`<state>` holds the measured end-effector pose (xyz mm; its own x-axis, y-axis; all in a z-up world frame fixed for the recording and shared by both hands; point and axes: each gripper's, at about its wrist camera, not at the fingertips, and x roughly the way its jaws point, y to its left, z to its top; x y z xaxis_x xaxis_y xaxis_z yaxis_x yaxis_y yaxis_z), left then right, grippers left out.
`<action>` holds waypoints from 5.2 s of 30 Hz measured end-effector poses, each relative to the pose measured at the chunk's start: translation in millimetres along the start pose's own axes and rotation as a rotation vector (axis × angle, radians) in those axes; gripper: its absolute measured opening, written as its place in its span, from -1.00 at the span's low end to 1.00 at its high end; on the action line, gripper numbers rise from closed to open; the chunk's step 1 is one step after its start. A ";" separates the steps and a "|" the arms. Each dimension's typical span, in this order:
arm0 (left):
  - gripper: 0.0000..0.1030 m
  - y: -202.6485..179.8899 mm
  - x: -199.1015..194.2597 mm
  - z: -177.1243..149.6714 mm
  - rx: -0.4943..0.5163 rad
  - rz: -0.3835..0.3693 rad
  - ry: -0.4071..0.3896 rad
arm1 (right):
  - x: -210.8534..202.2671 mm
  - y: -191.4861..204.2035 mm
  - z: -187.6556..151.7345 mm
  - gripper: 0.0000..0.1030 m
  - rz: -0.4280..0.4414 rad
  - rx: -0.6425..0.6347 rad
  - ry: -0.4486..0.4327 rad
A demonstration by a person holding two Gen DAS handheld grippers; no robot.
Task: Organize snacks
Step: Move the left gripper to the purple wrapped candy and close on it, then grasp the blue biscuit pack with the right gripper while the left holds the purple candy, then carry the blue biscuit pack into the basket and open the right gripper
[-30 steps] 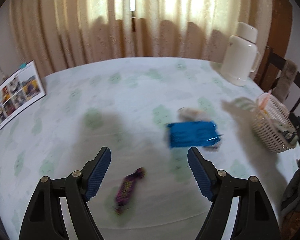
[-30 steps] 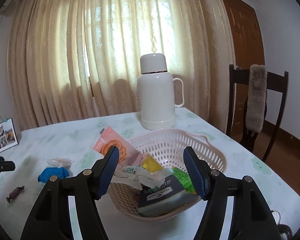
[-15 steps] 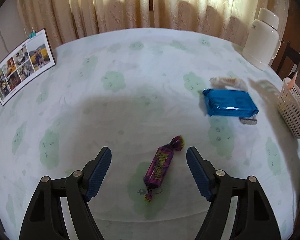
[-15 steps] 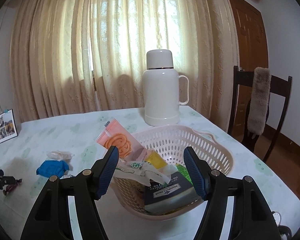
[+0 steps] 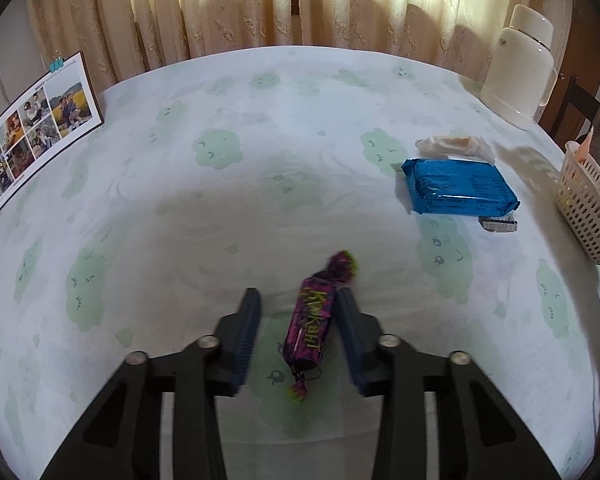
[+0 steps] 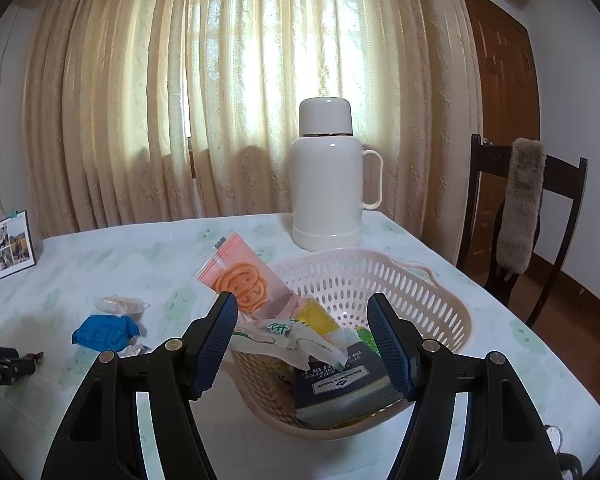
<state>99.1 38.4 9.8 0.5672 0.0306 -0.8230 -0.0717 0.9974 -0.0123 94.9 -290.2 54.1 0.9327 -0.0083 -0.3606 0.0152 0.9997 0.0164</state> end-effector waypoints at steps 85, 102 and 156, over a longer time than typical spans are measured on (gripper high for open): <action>-0.70 26.6 -61.4 -1.4 -0.139 -0.132 -0.134 | 111.7 229.9 -26.9 0.46 0.613 -0.384 0.499; -0.70 27.0 -61.4 -1.0 -0.141 -0.133 -0.129 | 94.5 241.4 -39.3 0.14 0.543 -0.426 0.507; -0.70 11.3 -36.5 4.0 -0.124 -0.133 -0.065 | 17.6 -6.6 37.2 -0.19 0.125 0.144 0.114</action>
<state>80.9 48.8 42.0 0.6297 -0.0932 -0.7712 -0.0904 0.9772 -0.1919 124.6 -297.7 82.3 0.8838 0.1262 -0.4505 -0.0392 0.9795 0.1975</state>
